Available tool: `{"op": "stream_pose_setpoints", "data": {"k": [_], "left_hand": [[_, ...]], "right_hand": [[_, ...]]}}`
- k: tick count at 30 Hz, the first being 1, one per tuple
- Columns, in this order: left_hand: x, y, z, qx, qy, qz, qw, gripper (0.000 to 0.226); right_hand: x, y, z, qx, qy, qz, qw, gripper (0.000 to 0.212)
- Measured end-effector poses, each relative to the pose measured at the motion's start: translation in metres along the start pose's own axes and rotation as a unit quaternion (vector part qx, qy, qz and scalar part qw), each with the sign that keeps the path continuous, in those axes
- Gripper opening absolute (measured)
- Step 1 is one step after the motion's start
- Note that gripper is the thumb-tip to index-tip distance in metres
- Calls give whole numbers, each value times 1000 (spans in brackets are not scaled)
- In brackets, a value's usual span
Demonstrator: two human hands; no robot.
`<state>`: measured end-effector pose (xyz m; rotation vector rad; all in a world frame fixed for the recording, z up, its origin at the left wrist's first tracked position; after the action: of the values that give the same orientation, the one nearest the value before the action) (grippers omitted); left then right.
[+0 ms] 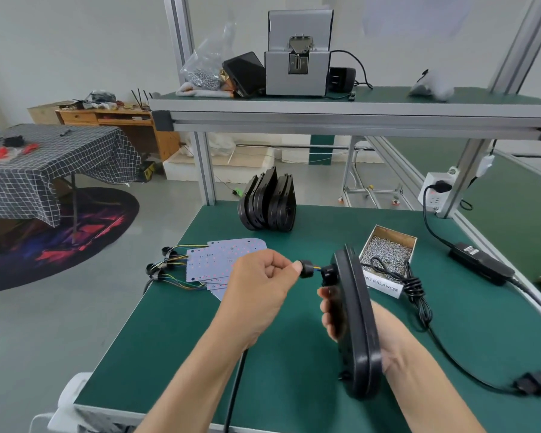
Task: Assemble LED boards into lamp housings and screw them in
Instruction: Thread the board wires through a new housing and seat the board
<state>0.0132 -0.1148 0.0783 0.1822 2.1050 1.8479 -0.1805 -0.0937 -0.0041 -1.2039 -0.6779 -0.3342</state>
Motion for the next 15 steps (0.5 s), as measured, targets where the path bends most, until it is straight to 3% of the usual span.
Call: {"op": "stream_pose_setpoints", "data": {"k": [4, 8, 10, 13, 15], "left_hand": [[8, 7, -9, 1, 0, -19, 1000, 25], [12, 10, -12, 7, 0, -64, 998, 25], [12, 8, -9, 7, 3, -92, 996, 23], [13, 5, -7, 8, 2, -131, 991, 22], [18, 5, -7, 16, -11, -171, 985, 22]], "right_hand": [[6, 3, 2, -27, 66, 69, 995, 49], [-1, -6, 11, -65, 112, 132, 983, 30], [-6, -15, 19, -109, 164, 139, 971, 30], [8, -36, 41, -260, 221, 236, 910, 24], [37, -45, 50, -320, 159, 427, 831, 36]]}}
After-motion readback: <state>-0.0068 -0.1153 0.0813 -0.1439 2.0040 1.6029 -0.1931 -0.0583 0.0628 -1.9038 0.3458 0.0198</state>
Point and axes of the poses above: each hand's wrist, its own z-axis away from the middle knuckle, its own x-axis out of the palm, y = z × x, the point moved 3 cm from there along -z, towards the middle knuckle, and after that the axes turned 9 degrees about -y, right-handed, at the moved point
